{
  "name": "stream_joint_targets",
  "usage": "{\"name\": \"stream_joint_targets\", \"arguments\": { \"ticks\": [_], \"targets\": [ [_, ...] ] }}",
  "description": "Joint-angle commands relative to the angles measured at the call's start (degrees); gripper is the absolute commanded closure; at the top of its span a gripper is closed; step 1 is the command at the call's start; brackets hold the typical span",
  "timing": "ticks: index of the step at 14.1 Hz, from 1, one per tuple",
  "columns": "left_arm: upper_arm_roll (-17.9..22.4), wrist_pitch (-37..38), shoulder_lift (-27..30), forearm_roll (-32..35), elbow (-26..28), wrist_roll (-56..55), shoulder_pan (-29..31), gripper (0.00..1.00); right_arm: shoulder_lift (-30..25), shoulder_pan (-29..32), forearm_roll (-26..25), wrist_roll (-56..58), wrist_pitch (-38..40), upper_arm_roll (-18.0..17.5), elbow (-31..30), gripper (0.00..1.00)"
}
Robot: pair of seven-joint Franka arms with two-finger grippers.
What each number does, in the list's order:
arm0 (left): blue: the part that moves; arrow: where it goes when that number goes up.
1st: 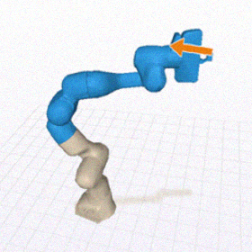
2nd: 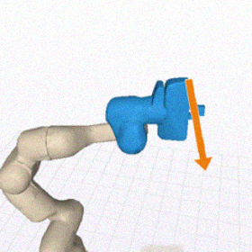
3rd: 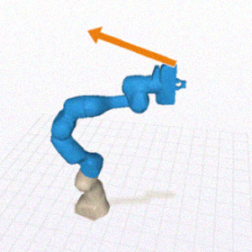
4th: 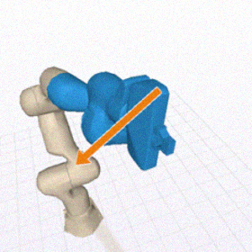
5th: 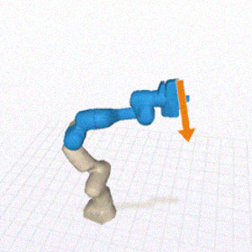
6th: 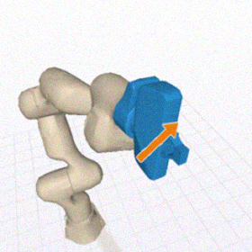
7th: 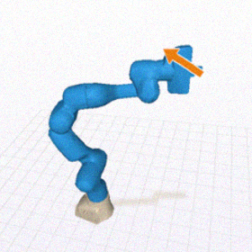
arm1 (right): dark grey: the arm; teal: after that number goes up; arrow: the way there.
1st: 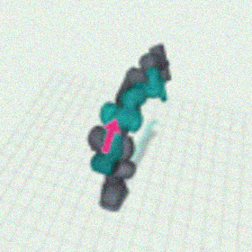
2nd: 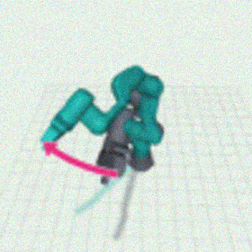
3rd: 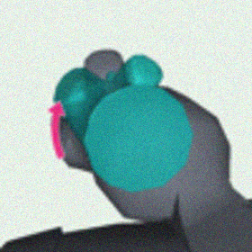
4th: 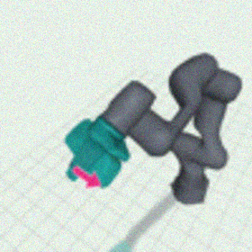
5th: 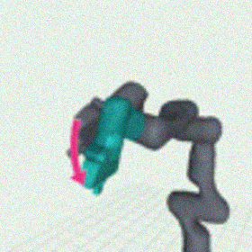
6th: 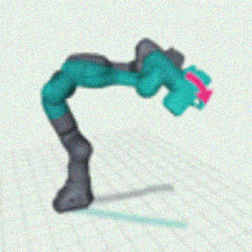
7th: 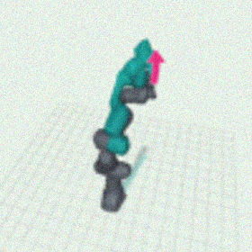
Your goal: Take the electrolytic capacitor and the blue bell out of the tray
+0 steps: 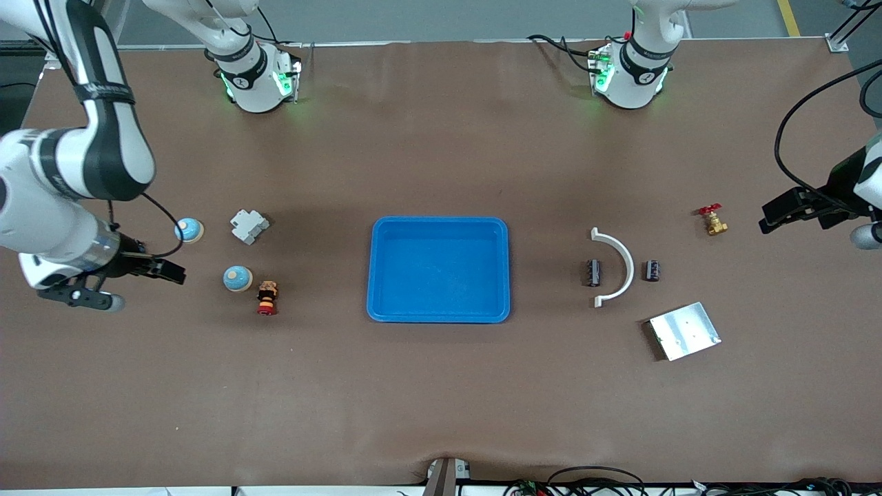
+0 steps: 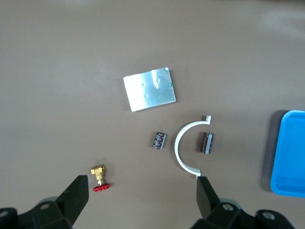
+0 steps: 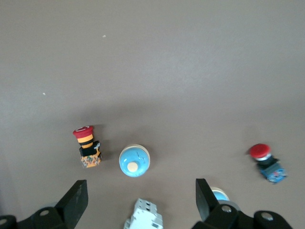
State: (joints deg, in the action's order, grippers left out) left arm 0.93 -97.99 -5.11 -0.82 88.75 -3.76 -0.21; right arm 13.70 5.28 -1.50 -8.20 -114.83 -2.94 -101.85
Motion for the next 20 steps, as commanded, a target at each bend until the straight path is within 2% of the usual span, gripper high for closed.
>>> {"name": "stream_joint_targets", "arguments": {
  "ticks": [1, 6, 10, 13, 20],
  "targets": [
    [-0.58, 1.49, -1.39, 0.99, -3.41, -0.29, 0.65, 0.0, -1.48, 2.09, -0.52, 3.79, 5.31, -0.66, 3.76, 0.0],
    [-0.93, 2.18, -1.13, 0.38, -3.5, -0.2, 0.56, 0.0, -5.96, 3.42, 0.17, 6.62, 8.65, -0.66, 3.85, 0.0],
    [-1.63, 7.9, -1.21, 0.2, -3.77, 0.15, 0.21, 0.0, -9.48, 3.42, 0.35, 6.18, 10.76, -0.75, 3.85, 0.0],
    [-1.63, 9.13, -1.83, -3.83, -3.5, 0.15, 0.65, 0.0, -10.54, 3.16, 0.62, 5.13, 12.17, -1.1, 3.85, 0.0],
    [-0.15, 9.31, -2.0, -1.57, -2.97, 0.24, -2.77, 0.0, -12.03, 3.07, 0.62, 4.42, 13.49, -1.36, 4.03, 0.0]
  ]
}}
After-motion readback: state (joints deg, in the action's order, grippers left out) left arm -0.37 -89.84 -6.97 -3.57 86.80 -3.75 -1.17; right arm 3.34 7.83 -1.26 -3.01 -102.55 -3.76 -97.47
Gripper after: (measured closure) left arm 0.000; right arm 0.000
